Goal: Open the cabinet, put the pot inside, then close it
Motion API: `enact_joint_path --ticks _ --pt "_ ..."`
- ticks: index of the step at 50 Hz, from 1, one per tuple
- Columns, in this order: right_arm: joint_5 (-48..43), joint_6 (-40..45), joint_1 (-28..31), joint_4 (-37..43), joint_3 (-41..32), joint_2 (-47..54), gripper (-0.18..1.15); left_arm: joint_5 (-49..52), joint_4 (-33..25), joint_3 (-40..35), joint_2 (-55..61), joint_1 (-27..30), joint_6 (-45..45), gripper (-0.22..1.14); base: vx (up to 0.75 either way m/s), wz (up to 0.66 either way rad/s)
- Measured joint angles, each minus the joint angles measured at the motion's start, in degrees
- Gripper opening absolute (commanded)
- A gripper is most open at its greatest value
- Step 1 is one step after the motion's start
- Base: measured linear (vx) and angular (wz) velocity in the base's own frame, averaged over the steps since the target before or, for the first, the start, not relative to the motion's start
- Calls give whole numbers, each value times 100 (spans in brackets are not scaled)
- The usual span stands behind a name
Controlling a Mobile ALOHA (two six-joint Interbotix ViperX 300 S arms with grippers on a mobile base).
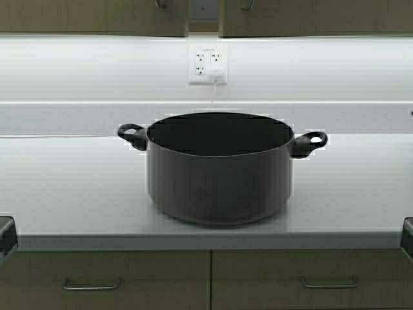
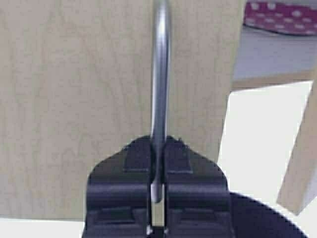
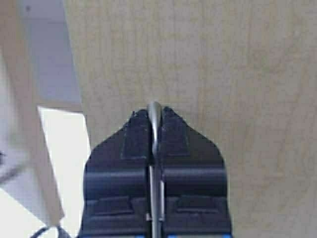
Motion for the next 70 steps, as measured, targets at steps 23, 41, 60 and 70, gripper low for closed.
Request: enact_joint_path --ticks 23,41,60,70 --pt "1441 -44 -1301 -536 492 -879 6 1046 457 422 -765 765 -26 3 -16 5" --pt "1819 -44 -2030 -791 729 -1169 9 1345 448 519 -1020 1160 -35 4 -11 4" --pt "2812 483 -2145 -932 844 -1573 104 2215 598 817 -1705 1573 0 107 -4 -8" --pt "4403 606 -2171 -1046 1090 -2268 81 3032 668 1063 -2426 1529 44 74 -1 1"
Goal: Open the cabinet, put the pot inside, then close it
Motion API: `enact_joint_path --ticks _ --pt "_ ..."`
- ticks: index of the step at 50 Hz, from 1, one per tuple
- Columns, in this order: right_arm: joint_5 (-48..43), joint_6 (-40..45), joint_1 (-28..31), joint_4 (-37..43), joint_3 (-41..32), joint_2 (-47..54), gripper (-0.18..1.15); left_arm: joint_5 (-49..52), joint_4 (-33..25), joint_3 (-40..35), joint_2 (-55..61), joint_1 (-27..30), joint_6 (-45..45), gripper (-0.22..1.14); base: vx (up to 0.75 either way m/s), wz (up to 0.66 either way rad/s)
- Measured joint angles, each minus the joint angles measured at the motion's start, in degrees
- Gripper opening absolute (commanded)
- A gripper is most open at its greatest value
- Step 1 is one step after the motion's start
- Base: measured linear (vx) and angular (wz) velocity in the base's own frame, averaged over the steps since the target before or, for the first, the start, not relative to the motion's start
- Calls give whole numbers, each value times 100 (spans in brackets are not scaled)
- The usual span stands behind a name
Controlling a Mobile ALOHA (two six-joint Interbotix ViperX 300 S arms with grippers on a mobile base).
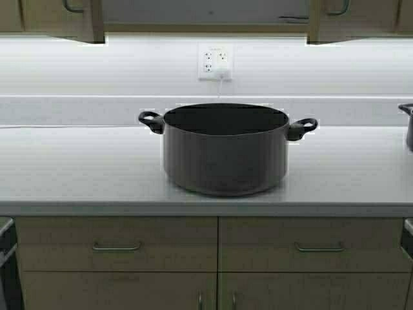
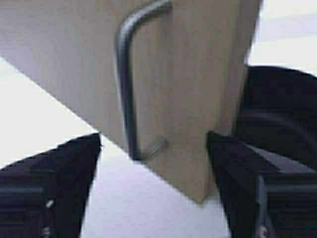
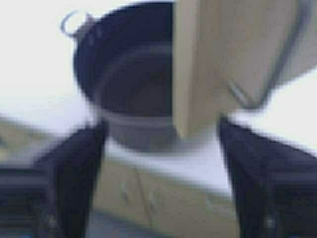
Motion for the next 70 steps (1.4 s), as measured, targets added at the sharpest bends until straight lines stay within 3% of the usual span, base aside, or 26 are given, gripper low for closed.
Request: enact_joint_path --ticks 5,7,10,14,19,22,29,41,49,63,66,70 --pt "483 185 123 -9 9 -396 56 448 44 97 -299 -35 -18 36 0 -1" --pt "571 308 185 -18 0 -501 42 563 53 123 -396 -123 -18 11 0 0" --pt "536 396 431 -35 -62 -510 18 633 62 123 -483 -404 -53 -10 0 0" --pt "237 387 844 -105 -158 -334 -4 448 70 105 -439 -976 -44 -6 0 1" --pt "-396 431 1389 -149 -308 105 4 -26 62 -53 -79 -1556 -114 7 0 1" --pt "-773 422 1617 -149 -439 475 9 -237 70 -229 281 -1837 -158 5 0 0" --pt "-1283 431 1837 -158 -940 1257 7 -668 70 -712 1151 -2153 -316 2 0 0" --pt "-1670 422 1705 -439 -2276 2479 7 -1336 70 -2101 2742 -1978 -413 2 0 0" --pt "-1644 466 1292 -466 -2637 2795 7 -1362 70 -2839 3507 -1468 -457 2 0 0" --pt "-1292 457 466 -501 -1872 2136 10 -1406 62 -2171 2927 -694 -378 4 0 1" --pt "-1292 519 308 -501 -1670 1854 19 -1468 79 -1960 2672 -642 -404 8 0 0" --pt "-1310 642 352 -448 -1503 1512 44 -1617 114 -1696 2338 -677 -439 24 0 0"
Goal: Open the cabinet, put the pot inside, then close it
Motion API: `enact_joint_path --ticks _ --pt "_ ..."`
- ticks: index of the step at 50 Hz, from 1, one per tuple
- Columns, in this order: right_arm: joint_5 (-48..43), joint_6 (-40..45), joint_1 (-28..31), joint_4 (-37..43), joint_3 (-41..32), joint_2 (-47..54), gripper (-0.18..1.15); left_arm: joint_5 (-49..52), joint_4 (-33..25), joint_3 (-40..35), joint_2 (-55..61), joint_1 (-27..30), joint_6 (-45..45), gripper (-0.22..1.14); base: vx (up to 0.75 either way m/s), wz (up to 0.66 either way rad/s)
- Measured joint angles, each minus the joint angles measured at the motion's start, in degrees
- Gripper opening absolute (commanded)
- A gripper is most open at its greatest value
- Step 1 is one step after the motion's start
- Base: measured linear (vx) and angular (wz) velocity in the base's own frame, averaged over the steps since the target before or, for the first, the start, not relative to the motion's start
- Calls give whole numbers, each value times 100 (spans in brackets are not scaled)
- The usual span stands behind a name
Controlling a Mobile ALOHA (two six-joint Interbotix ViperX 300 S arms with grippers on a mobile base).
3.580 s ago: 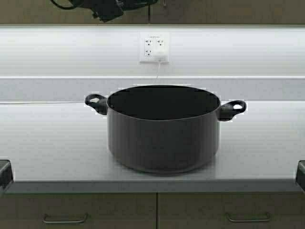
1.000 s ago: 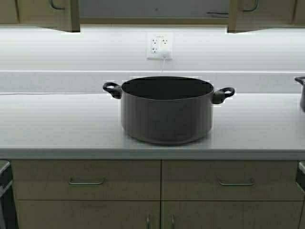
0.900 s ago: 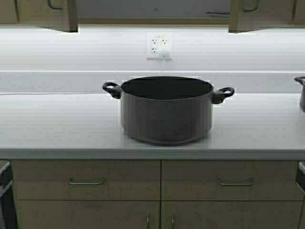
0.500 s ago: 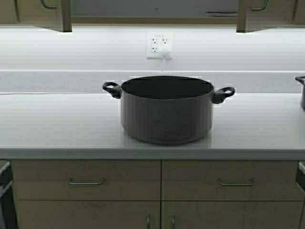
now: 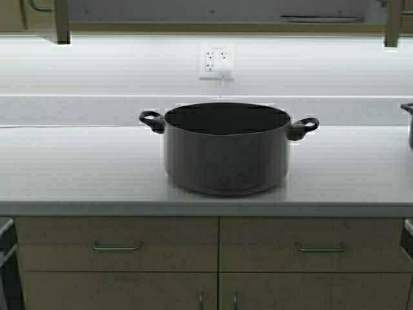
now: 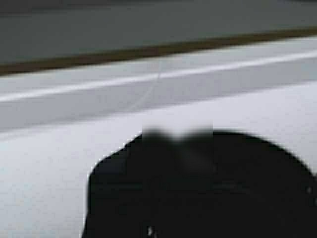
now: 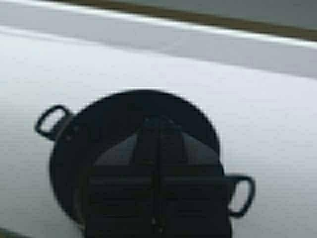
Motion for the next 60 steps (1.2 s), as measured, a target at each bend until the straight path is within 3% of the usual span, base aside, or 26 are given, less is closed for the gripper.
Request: enact_joint_path --ticks 7,9,14,20,31,39,49,60 --pt "-18 501 378 149 281 -343 100 -369 132 360 -413 -396 -44 71 0 0" --pt "-44 694 466 185 378 -387 107 -510 158 492 -510 -562 -105 84 0 0" --pt "-229 1169 765 255 712 -475 103 -817 185 826 -624 -914 -475 105 0 0" --pt "-993 1679 1204 264 1371 -501 104 -1222 299 1345 -650 -1037 -1283 102 0 0" --pt "-3929 2988 2320 299 3023 -448 104 -2760 826 2522 -290 -1055 -3023 102 0 0" --pt "-4957 3806 2452 255 3744 -211 104 -4228 879 3015 650 -1037 -3814 102 0 0" --pt "-5748 4166 2470 193 4210 272 104 -6170 896 3015 2531 -861 -4922 102 0 0" --pt "-6987 5502 2470 193 4649 1354 104 -7277 923 2470 4254 -360 -6416 102 0 0"
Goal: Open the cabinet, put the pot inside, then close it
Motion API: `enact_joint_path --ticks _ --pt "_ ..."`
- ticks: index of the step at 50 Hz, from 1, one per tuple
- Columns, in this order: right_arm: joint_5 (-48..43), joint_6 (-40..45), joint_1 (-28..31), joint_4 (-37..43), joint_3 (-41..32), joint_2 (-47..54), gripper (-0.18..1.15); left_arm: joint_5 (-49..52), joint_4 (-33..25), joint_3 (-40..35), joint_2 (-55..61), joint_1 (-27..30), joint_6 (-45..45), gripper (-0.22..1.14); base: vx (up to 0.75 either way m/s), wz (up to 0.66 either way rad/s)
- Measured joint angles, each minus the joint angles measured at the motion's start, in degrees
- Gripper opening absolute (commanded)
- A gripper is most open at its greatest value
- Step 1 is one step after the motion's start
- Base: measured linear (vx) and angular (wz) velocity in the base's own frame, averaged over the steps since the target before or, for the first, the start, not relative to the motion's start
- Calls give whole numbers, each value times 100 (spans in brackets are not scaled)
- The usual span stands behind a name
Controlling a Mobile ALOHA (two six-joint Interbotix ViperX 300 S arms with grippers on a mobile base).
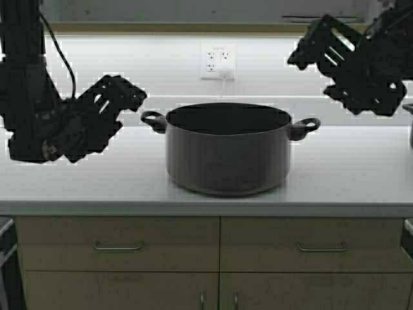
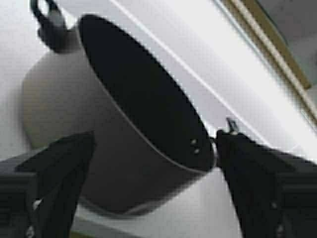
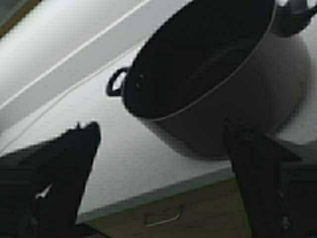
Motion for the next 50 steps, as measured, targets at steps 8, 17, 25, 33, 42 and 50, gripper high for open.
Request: enact_joint_path --ticks 8,17,25,33,42,50 --pt "-1160 1037 9 -97 -185 1758 104 -88 299 -519 659 396 -272 102 0 0" --pt "-2681 2487 -404 -439 -923 3973 104 -97 773 -1178 1222 853 -562 102 0 0" --pt "-3366 3182 -1230 -1459 -1688 5238 104 -97 1011 -1679 1687 1195 -940 102 0 0" --pt "-3612 3226 -1846 -2136 -2188 5555 104 -88 1248 -2206 2065 1292 -1151 102 0 1" --pt "-3639 3243 -2153 -2338 -2487 5687 104 -62 1318 -2593 2294 1274 -1354 102 2 4" --pt "-3639 3270 -2145 -2391 -2654 6012 104 -62 1310 -2725 2312 1327 -1362 102 4 5"
